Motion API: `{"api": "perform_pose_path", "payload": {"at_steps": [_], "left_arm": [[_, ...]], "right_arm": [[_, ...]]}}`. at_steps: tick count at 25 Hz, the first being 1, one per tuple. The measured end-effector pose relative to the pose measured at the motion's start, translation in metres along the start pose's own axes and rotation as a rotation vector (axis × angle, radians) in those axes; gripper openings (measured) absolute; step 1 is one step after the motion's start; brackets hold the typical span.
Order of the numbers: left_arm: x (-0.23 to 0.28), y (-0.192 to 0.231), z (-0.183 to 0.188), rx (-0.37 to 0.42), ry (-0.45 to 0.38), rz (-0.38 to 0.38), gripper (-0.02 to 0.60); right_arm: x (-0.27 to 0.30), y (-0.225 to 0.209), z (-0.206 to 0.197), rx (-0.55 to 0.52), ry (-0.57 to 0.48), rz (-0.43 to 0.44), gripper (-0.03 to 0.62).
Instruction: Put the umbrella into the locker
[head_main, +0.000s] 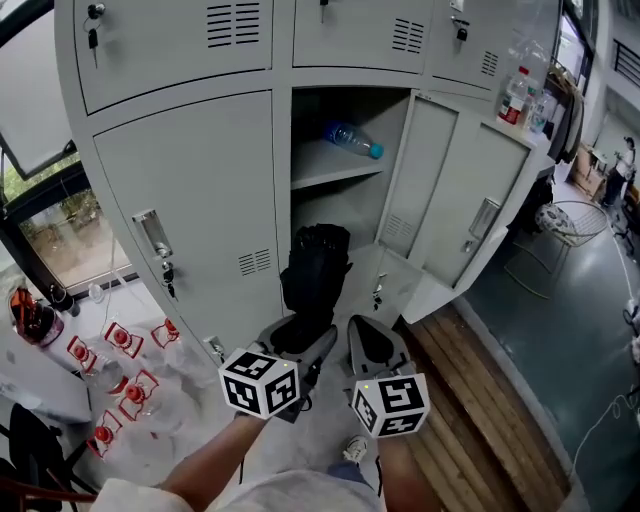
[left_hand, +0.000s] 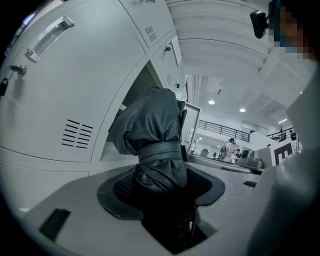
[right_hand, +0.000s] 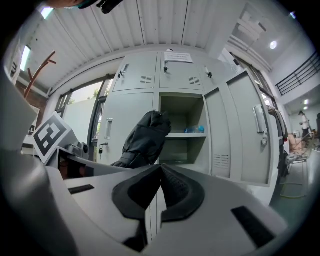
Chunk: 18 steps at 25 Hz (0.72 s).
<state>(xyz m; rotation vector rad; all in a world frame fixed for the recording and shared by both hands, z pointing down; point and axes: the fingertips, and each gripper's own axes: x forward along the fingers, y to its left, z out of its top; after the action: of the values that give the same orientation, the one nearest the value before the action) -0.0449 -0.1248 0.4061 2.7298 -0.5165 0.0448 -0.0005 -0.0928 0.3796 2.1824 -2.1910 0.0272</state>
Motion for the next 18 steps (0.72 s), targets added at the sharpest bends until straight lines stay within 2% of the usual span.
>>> {"api": "perform_pose_path", "payload": {"at_steps": [18], "left_arm": [[0.121, 0.013, -0.001, -0.012, 0.016, 0.207, 0.252]], "right_arm": [[0.065, -0.118, 0.000, 0.028, -0.008, 0.193, 0.003]]}}
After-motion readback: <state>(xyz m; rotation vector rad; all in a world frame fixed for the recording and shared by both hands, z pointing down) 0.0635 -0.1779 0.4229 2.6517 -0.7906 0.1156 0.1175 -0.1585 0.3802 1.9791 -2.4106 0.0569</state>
